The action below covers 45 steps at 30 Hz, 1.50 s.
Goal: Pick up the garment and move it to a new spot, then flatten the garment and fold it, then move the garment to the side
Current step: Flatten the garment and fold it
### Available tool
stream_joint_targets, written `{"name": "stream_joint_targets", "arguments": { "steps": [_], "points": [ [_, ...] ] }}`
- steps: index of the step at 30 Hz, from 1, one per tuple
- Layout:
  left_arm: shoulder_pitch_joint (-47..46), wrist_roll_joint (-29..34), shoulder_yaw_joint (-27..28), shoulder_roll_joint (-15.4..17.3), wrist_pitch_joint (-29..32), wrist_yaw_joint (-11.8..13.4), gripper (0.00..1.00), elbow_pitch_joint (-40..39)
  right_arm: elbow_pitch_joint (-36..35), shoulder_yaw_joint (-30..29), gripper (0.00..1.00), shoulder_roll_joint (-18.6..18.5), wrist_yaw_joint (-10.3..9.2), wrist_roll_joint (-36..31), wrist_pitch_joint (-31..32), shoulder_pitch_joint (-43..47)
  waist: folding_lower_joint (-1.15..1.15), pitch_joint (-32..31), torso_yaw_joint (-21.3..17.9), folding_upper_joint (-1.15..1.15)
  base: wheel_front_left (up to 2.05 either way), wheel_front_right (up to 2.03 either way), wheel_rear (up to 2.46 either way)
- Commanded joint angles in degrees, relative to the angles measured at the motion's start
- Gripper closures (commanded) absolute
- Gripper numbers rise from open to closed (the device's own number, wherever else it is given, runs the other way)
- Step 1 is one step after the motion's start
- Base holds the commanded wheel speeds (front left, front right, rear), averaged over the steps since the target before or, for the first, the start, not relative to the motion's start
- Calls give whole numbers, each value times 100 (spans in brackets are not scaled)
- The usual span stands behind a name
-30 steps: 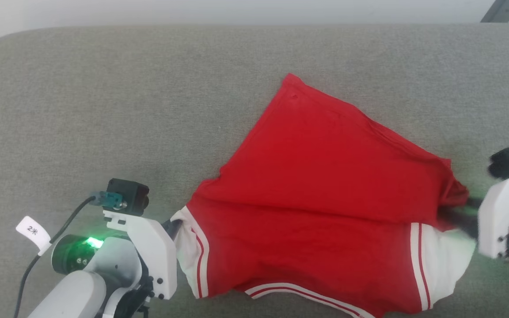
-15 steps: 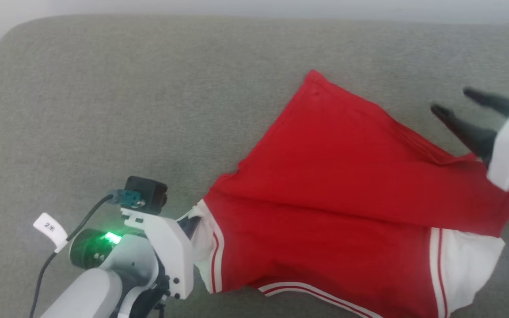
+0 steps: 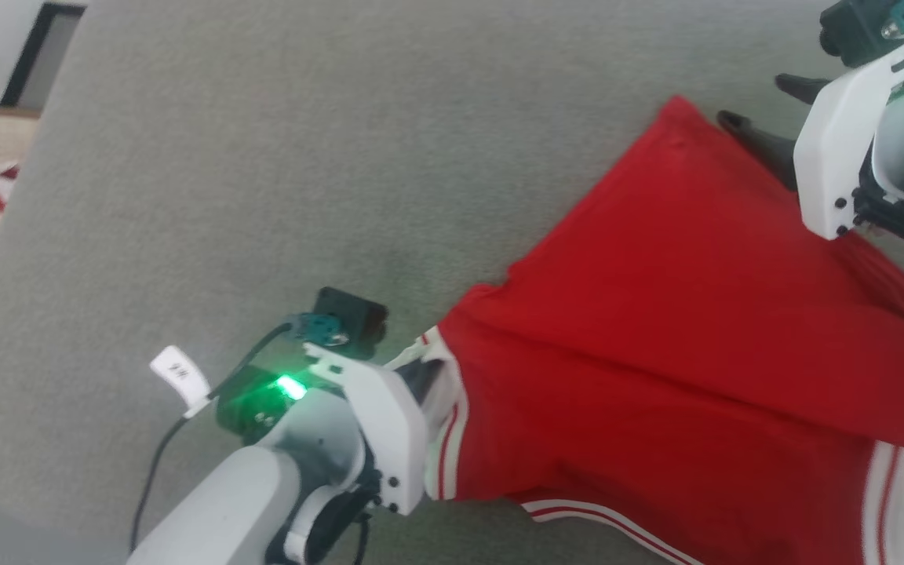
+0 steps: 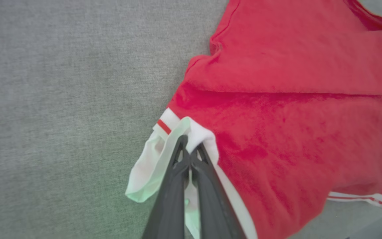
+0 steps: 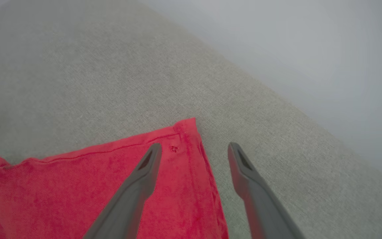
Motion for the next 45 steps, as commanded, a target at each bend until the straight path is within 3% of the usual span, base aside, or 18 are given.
{"name": "stream_joint_targets", "arguments": {
  "steps": [1, 10, 17, 18, 19, 28, 33, 45],
  "points": [
    [-103, 29, -27, -51, -24, -40, 100, 22, 124, 89, 0, -58, -2, -10, -7, -109, 0, 169, 217, 0, 0, 0, 0],
    [-411, 35, -252, -468, -241, -257, 100, 447, 1279, 1458, 0, -200, -3, 415, 440, -822, 0, 519, 704, 0, 0, 0, 0],
    [-502, 0, -317, -610, -394, -377, 100, 747, 1903, 2446, 0, -248, -5, 954, 1141, -641, 0, 625, 862, 0, 0, 0, 0],
    [-512, -12, -307, -610, -395, -392, 100, 777, 1953, 2552, 65, -283, -5, 1063, 1274, -630, 0, 622, 860, 0, 0, 0, 0],
    [-516, -20, -289, -597, -414, -393, 100, 811, 1991, 2607, 100, -321, -3, 1137, 1342, -659, 0, 615, 852, 0, 0, 0, 0],
    [-796, -127, -37, -304, -226, -393, 100, 818, 1734, 2748, 100, -485, -6, 1472, 686, -1336, 0, 260, 478, 0, 0, 0, 0],
    [-1099, -17, 140, 70, 3, -359, 100, 673, 1432, 2788, 100, -524, -5, 1651, 272, -1588, 0, 33, 193, 0, 0, 0, 0],
    [-2710, 180, 677, 1056, 854, -591, 100, 592, 684, 2786, 100, -1052, -5, 1866, -724, -1950, 0, -655, -608, 0, 0, 0, 0]
  ]
}}
